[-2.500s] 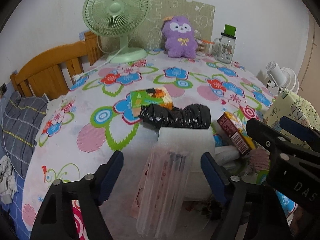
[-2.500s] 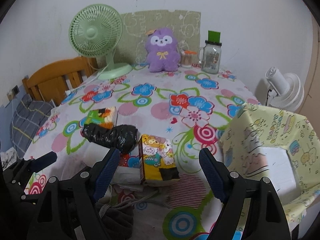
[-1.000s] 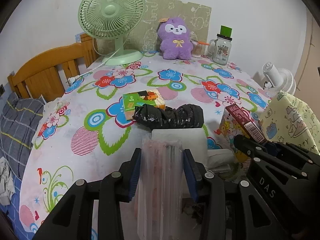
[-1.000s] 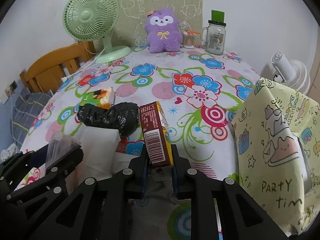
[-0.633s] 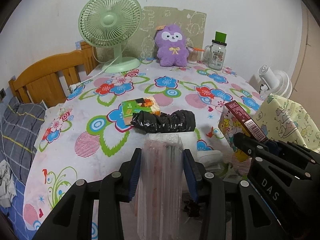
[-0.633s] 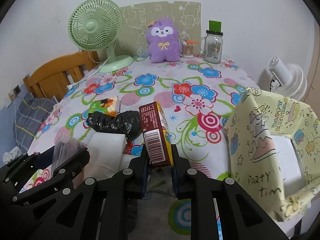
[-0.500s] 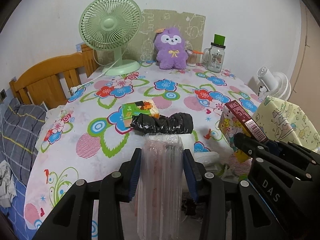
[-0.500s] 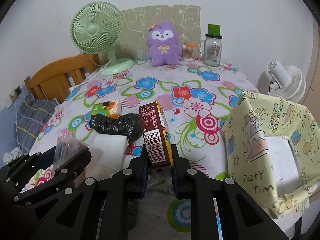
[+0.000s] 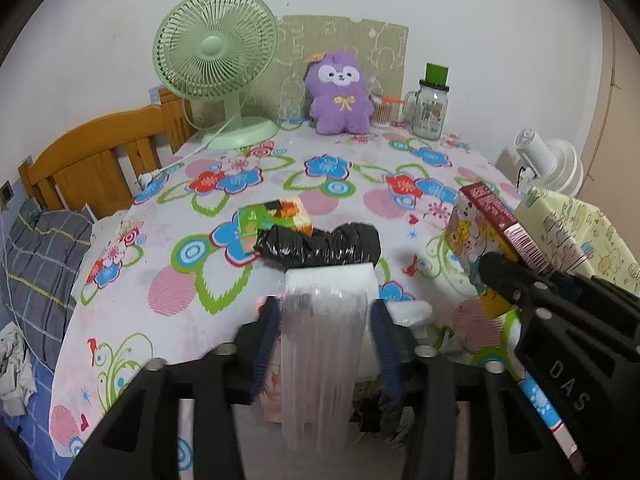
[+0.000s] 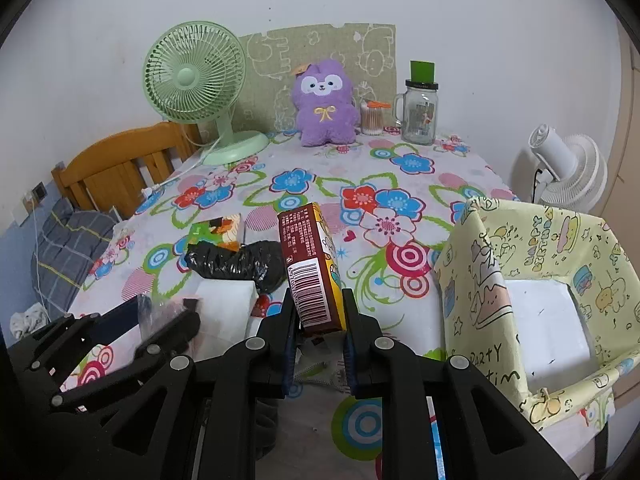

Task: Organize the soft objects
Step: 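Close the left gripper on the cup stack while the right gripper grasps the snack box, then carry the cup stack with the left gripper while the right gripper carries the snack box to the paper box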

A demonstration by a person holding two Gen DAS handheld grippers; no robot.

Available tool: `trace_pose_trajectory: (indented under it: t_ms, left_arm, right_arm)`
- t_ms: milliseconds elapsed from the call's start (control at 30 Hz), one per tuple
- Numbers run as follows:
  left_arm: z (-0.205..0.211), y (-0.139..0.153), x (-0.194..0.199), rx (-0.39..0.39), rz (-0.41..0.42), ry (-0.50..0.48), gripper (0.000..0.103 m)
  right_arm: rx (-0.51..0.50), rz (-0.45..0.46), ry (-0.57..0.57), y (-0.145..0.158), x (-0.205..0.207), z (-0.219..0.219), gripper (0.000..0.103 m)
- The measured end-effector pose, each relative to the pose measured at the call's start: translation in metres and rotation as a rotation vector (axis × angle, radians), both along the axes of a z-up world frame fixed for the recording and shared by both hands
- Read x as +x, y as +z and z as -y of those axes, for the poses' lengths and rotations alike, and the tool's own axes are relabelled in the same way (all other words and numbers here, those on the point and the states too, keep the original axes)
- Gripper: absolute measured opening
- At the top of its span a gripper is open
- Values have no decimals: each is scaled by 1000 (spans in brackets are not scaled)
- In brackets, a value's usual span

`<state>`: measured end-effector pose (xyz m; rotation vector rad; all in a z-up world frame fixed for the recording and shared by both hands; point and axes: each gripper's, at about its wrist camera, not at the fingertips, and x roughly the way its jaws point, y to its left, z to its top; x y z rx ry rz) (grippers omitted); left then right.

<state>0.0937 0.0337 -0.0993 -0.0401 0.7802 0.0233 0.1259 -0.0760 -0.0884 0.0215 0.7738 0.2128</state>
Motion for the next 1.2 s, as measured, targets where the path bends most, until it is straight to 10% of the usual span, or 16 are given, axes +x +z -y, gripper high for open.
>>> trace_pose_trajectory:
  t_ms: [233, 733, 1200]
  left_arm:
    - [-3, -11, -3, 7, -22, 6, 63]
    - [-7, -30, -1, -32, -87, -17, 14]
    - [6, -6, -8, -15, -32, -47, 13]
  right_arm:
    - [-4, -17, 8, -8, 0, -4, 22]
    - [-21, -44, 30, -19, 0, -17, 22]
    - [-10, -15, 13, -4, -7, -7, 22]
